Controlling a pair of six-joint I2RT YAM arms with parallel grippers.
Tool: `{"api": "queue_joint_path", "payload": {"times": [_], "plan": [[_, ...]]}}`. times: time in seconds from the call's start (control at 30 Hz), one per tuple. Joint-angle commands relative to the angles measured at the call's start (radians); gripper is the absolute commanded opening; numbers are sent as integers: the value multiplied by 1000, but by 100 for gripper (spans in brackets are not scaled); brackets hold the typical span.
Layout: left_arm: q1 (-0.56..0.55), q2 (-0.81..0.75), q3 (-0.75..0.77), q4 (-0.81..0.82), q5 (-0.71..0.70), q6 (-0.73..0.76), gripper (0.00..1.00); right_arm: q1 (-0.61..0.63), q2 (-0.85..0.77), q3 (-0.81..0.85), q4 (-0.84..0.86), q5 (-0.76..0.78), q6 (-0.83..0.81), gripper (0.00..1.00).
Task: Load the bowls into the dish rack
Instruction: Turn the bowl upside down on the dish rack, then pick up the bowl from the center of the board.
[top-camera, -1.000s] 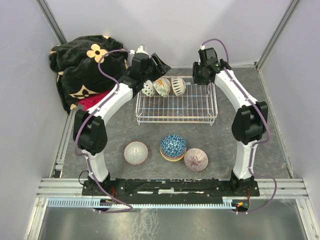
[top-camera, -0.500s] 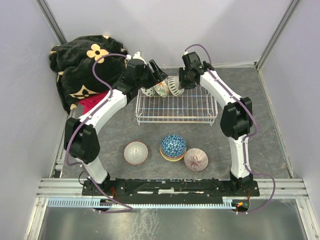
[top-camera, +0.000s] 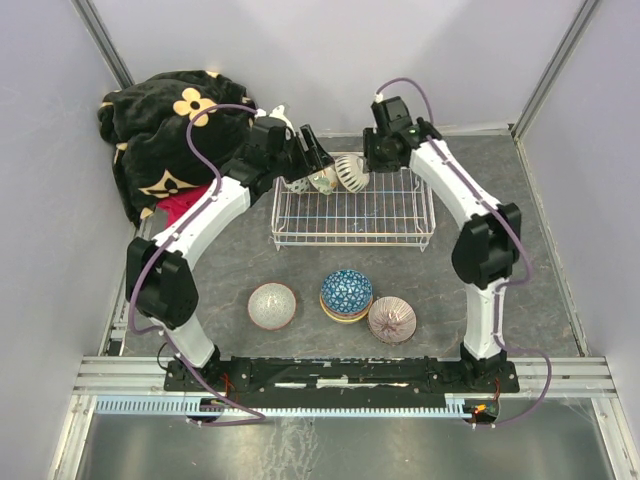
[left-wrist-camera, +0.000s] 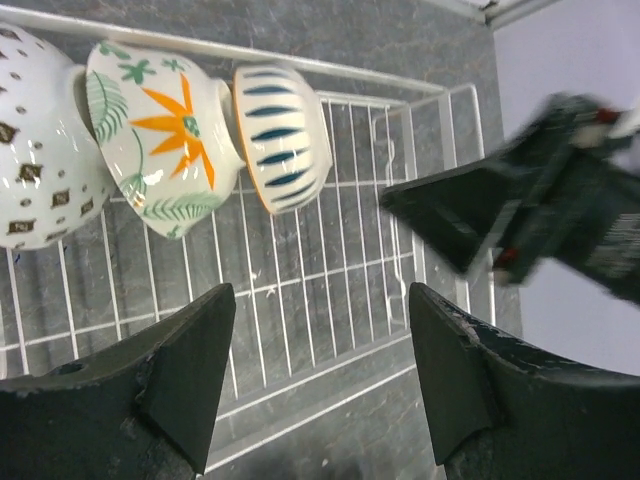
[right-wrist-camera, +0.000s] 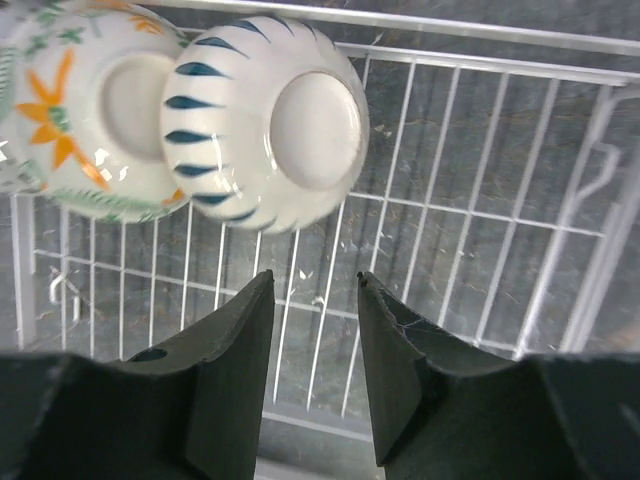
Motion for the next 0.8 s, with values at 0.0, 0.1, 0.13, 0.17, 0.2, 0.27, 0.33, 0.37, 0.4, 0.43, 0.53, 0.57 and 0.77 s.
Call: {"api": "queue_joint_path", "payload": {"times": [0.0,0.1,0.13,0.17,0.2,0.27,0.33,0.37,0.4,0.43,0.53,0.57,0.77], "plan": [[-51,-93,63,-132,44,139,76,-25,-280,-52,8,68,-39,48],[-111,-143,55,-243,28,195,77,-46,-396,-145,3,72,-45,51],[-135,-166,48,-283,17,212,77,-51,-435,-181,1,75,-50,52],[-164,-190,34,-319,-10,227,76,-55,-472,-236,0,81,-55,52],[-193,-214,16,-354,-28,240,76,-58,-513,-280,0,85,-61,52],[-253,-270,-35,-412,-53,249,76,-66,-589,-368,-1,86,-70,53],[-318,-326,-94,-443,-66,231,76,-71,-662,-448,-3,88,-79,53],[-351,-345,-116,-462,-70,221,76,-72,-699,-486,-5,91,-84,53],[-394,-359,-134,-478,-79,207,75,-72,-730,-519,-6,92,-85,53],[-437,-368,-152,-488,-89,196,75,-73,-758,-551,-8,91,-84,54],[-563,-372,-218,-495,-114,152,74,-73,-825,-622,-14,70,-74,54],[-596,-367,-234,-484,-116,134,73,-73,-845,-638,-16,64,-73,54],[-746,-256,-215,-456,-158,100,72,-75,-895,-717,-19,55,-59,54]]}}
